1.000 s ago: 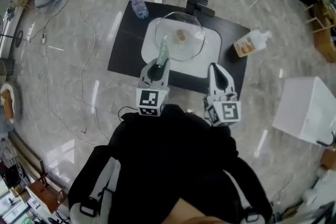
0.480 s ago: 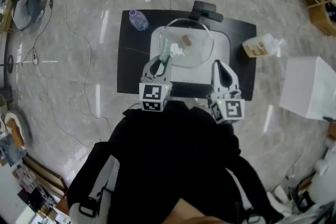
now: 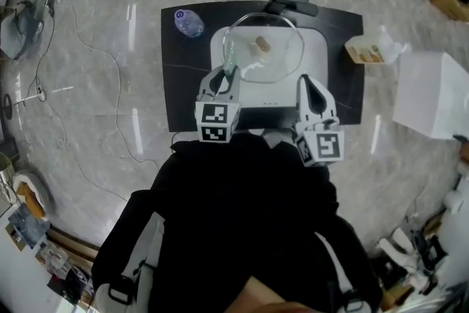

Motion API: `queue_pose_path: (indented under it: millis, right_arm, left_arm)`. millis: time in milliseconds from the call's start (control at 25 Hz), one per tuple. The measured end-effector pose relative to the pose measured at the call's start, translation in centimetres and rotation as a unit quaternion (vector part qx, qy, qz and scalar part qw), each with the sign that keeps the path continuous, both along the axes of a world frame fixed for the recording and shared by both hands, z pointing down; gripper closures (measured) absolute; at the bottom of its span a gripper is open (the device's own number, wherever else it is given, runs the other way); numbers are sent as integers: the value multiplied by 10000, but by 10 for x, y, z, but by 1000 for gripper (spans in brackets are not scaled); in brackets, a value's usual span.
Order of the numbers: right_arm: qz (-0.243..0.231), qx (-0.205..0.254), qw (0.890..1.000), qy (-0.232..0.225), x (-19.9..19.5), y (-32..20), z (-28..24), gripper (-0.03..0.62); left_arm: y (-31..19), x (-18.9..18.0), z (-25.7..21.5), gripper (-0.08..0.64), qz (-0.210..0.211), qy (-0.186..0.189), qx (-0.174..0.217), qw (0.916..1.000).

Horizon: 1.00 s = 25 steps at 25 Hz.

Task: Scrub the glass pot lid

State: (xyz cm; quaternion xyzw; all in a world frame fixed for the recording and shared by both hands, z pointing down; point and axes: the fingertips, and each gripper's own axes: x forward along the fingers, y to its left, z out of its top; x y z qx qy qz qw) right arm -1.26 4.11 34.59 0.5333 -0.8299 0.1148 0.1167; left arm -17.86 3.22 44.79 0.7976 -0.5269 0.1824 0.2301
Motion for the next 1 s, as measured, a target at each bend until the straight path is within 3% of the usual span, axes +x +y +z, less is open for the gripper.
queue_pose_path:
  millis: [240,720,1000]
  right_arm:
    - [-75,-117,9999,27,10,-2,24,600]
    - [-103,-274,9996,-42,45,-15,54,600]
    - [-195,-409,9989,-100,56,-19,70,600]
  left_arm:
    - [-8,0,41,500,-236,3,-566,9981]
    - [-40,1,85,500,-814,-319,-935,9918]
    - [-62,-5,120,500,-1088,-501,-1337,9838]
